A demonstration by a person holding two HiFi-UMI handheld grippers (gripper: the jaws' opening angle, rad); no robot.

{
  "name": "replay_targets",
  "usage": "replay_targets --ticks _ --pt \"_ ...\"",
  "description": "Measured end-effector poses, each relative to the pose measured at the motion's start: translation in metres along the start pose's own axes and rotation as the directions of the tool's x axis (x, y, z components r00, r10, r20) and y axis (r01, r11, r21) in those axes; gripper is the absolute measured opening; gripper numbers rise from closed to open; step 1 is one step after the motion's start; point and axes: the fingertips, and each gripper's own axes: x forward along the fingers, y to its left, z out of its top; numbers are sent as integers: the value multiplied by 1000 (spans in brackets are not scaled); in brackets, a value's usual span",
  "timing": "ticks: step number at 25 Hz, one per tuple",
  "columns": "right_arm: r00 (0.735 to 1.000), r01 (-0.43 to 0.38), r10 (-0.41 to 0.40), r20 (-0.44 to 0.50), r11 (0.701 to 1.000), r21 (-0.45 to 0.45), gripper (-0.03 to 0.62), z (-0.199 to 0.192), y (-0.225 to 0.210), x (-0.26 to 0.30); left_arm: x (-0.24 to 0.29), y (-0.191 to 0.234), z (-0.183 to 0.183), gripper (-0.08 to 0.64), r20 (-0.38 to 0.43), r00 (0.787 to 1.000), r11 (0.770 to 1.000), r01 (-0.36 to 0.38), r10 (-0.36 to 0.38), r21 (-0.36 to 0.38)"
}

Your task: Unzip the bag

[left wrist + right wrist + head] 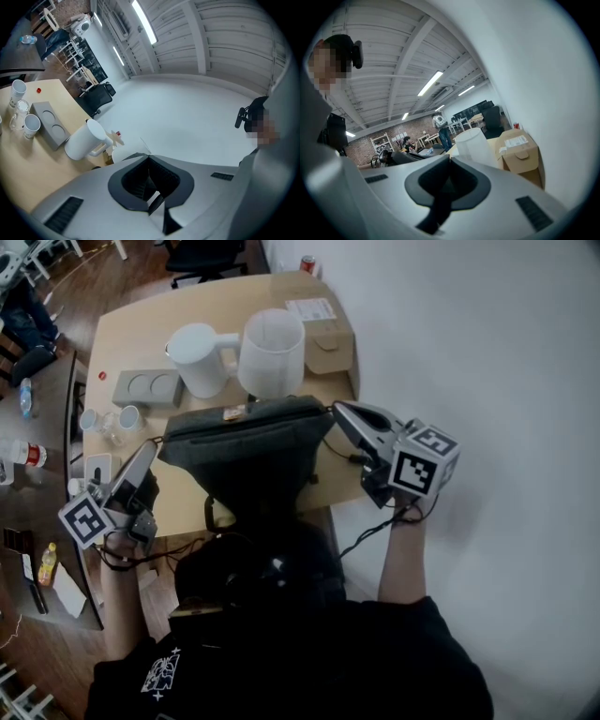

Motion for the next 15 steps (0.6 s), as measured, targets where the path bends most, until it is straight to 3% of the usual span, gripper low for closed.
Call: replay_targets --ticks 15 --pt "1000 12 -12 -3 1000 11 11 -2 -10 -1 -5 10 0 3 17 1000 1000 -20 20 -14"
